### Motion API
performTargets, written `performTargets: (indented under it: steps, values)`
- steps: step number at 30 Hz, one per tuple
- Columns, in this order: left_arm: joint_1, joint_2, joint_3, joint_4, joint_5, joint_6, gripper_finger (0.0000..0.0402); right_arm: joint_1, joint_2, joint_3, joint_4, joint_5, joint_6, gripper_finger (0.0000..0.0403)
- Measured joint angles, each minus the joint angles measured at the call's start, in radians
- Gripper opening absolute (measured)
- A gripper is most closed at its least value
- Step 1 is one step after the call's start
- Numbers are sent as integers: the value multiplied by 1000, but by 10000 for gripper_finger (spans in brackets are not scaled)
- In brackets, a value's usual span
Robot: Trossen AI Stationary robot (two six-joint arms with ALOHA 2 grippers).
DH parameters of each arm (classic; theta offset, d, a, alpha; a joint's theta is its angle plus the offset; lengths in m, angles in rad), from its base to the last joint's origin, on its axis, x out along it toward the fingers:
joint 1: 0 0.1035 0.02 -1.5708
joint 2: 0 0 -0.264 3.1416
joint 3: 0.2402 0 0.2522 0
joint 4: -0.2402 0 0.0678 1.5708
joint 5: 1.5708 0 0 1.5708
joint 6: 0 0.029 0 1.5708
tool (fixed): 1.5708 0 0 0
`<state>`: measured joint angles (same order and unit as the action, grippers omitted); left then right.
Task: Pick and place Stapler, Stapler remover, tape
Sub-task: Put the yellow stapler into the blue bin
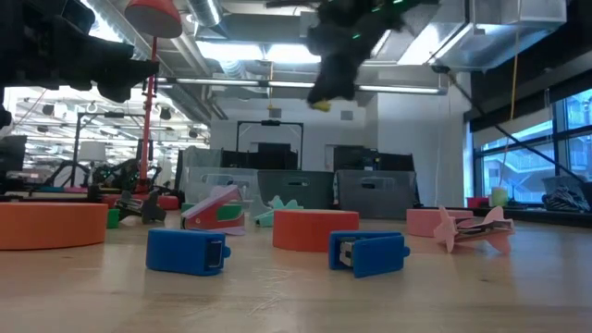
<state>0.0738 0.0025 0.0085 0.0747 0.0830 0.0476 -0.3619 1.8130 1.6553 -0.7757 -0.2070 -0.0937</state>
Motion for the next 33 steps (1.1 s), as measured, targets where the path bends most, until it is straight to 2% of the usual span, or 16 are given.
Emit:
performTargets:
  steps: [3, 6, 11, 21, 33]
  values:
    - [0, 0, 0, 0, 0, 0, 248, -47, 167, 231, -107, -5, -97, 60]
    - [0, 0, 0, 0, 0, 0, 248, -107, 328, 439, -199, -14, -108, 60]
    - [0, 0, 0, 1, 0, 0, 248, -178, 526, 687, -348, -8, -112, 60]
    - [0, 0, 0, 3, 0, 0, 248, -174, 671, 662, -357, 54, -187, 60]
    - [0, 0, 0, 3, 0, 0, 248, -143, 722, 667, -308, 118, -238, 60]
